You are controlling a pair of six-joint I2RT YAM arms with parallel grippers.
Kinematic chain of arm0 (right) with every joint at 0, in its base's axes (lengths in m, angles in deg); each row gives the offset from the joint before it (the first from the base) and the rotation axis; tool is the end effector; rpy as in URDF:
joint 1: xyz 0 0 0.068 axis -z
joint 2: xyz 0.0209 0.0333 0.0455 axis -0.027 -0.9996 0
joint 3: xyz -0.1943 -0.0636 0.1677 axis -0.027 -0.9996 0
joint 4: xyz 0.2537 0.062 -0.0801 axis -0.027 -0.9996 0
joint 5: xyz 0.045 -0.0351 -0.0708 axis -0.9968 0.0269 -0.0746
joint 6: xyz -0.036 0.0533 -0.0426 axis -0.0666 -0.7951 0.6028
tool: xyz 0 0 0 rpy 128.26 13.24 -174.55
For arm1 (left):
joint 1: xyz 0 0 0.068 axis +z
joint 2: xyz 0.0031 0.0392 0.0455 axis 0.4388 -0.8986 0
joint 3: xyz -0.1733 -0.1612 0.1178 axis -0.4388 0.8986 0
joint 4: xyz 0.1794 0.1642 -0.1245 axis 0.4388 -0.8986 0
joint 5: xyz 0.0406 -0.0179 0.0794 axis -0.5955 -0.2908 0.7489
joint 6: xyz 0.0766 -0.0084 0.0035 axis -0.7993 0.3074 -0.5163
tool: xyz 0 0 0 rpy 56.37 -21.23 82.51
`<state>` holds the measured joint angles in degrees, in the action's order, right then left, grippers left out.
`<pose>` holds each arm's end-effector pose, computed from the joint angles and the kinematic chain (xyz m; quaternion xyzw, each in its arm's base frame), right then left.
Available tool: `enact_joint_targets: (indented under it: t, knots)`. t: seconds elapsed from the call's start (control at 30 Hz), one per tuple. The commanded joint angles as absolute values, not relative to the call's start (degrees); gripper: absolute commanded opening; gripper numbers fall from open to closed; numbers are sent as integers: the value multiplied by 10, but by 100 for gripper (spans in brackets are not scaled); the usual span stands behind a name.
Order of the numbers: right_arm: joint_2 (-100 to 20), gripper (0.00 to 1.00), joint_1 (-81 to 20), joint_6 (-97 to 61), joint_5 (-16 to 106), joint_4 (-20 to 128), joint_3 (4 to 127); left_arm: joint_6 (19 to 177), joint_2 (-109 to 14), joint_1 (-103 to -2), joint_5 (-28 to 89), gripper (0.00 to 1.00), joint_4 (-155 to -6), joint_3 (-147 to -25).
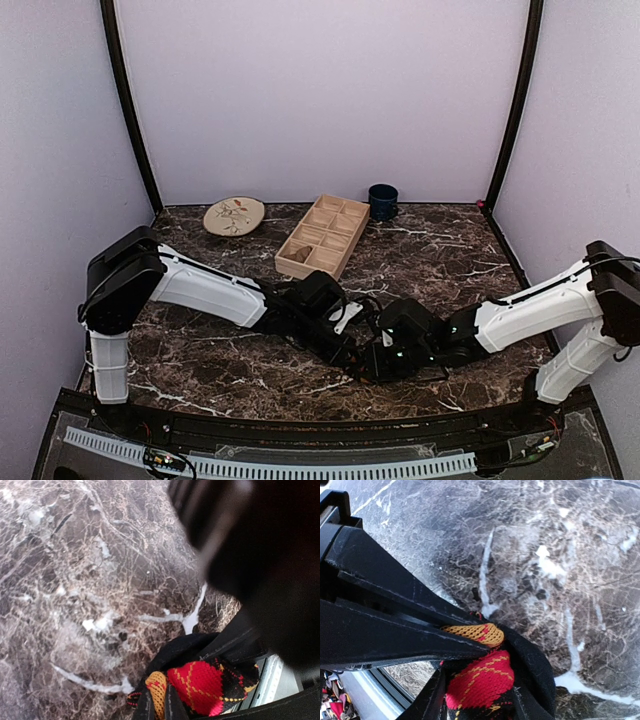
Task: Roll the socks
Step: Roll the sock at the center of the board.
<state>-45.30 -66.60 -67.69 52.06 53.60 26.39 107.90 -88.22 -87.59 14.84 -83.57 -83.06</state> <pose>0.1275 0.2760 0.1023 -0.0735 0.9398 0.2939 0.1578 0.1874 -0.4021 0.1001 0.3802 0.8311 -0.3819 0.1374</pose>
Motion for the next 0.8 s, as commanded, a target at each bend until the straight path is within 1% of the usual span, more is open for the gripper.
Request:
enact_joint_targets:
  t: [0.0,0.27,0.5,0.57,0.7,0.77]
  knots:
    - [-426,36,-659,-665,580,577,265,1078,-912,-906,94,0,-910,-824]
    - [-420,35,-662,-673,577,596,237,1080,-910,-907,97,0,-911,-828]
    - [-420,36,-664,-672,545,691,208,1080,-900,-908,94,0,-900,-825]
    - [-418,39,-663,-666,539,708,210,1080,-897,-909,95,0,-898,-822]
    - [-401,48,-663,-660,542,728,208,1078,-895,-909,98,0,-901,-822]
    - [-394,49,-663,-657,546,720,210,1077,-895,-909,99,0,-904,-821]
